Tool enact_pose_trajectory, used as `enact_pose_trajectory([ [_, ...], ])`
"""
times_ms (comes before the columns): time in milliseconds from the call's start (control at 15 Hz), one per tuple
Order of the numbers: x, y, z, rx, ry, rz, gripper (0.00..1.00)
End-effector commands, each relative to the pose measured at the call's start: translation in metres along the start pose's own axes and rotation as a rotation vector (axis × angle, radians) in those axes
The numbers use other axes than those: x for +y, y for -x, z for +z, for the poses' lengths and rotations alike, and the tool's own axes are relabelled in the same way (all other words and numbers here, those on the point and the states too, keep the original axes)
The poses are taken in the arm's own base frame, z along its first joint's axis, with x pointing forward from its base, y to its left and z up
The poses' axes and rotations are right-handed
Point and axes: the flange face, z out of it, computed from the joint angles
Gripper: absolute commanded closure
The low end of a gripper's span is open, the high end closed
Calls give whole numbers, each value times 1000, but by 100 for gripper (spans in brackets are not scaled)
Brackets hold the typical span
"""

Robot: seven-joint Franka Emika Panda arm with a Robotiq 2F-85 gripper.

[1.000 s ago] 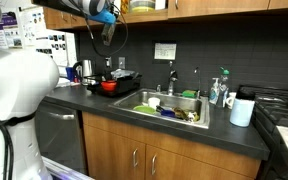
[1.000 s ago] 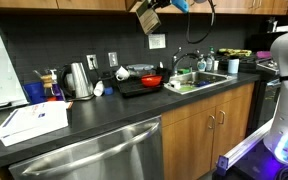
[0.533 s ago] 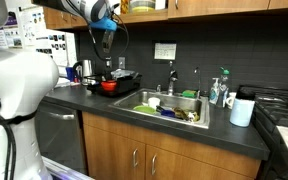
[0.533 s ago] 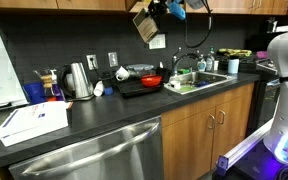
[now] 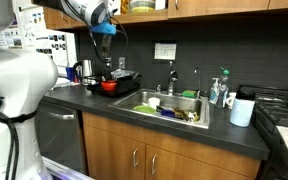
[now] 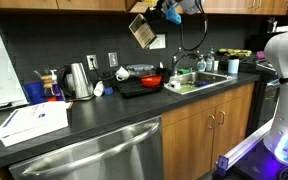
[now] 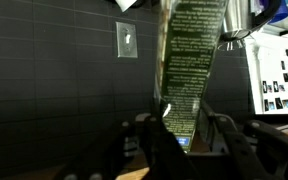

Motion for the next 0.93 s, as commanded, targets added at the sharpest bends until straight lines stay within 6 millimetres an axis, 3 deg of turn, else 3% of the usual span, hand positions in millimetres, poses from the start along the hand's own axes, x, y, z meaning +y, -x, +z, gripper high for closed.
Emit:
enact_pose_trajectory([
  [0, -6, -13, 10, -8, -22, -39, 88],
  [867, -52, -6, 50, -156, -179, -126, 88],
])
